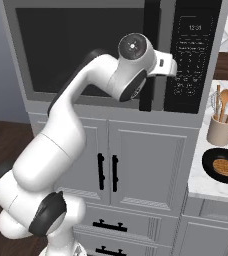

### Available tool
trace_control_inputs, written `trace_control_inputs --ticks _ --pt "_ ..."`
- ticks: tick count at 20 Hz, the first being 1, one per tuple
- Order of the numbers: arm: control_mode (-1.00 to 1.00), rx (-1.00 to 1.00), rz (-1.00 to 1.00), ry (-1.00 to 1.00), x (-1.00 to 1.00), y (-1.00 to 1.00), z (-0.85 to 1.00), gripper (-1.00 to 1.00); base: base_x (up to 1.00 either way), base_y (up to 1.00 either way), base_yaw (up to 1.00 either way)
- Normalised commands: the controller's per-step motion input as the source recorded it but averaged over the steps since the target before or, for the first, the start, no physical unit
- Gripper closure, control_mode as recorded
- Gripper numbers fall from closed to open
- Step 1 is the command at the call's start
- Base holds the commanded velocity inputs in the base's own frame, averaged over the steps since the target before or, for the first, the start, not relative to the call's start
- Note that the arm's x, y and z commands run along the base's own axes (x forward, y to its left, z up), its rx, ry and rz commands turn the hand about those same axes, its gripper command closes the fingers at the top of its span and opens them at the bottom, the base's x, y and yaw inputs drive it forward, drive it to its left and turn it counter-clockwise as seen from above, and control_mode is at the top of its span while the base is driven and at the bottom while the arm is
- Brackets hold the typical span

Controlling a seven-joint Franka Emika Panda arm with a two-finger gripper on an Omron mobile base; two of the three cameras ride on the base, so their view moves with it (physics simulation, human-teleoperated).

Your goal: Open the microwave, place the bowl with waffle inside the microwave, then close the microwave door and turn it on.

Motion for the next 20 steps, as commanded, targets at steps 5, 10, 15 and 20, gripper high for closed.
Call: trace_control_inputs --ticks 5,10,15,20 --pt "-1.0 0.06 0.0 0.0 0.36 0.0 -0.21 -1.0 0.0 0.0 0.0" --pt "-1.0 0.03 0.0 0.0 0.28 0.0 -0.12 -1.0 0.0 0.0 0.0" --pt "-1.0 0.02 0.0 0.0 0.14 0.07 -0.07 1.0 0.0 0.0 0.0" --pt "-1.0 0.0 0.03 -0.07 -0.25 0.31 -0.09 1.0 0.0 0.0 0.0"
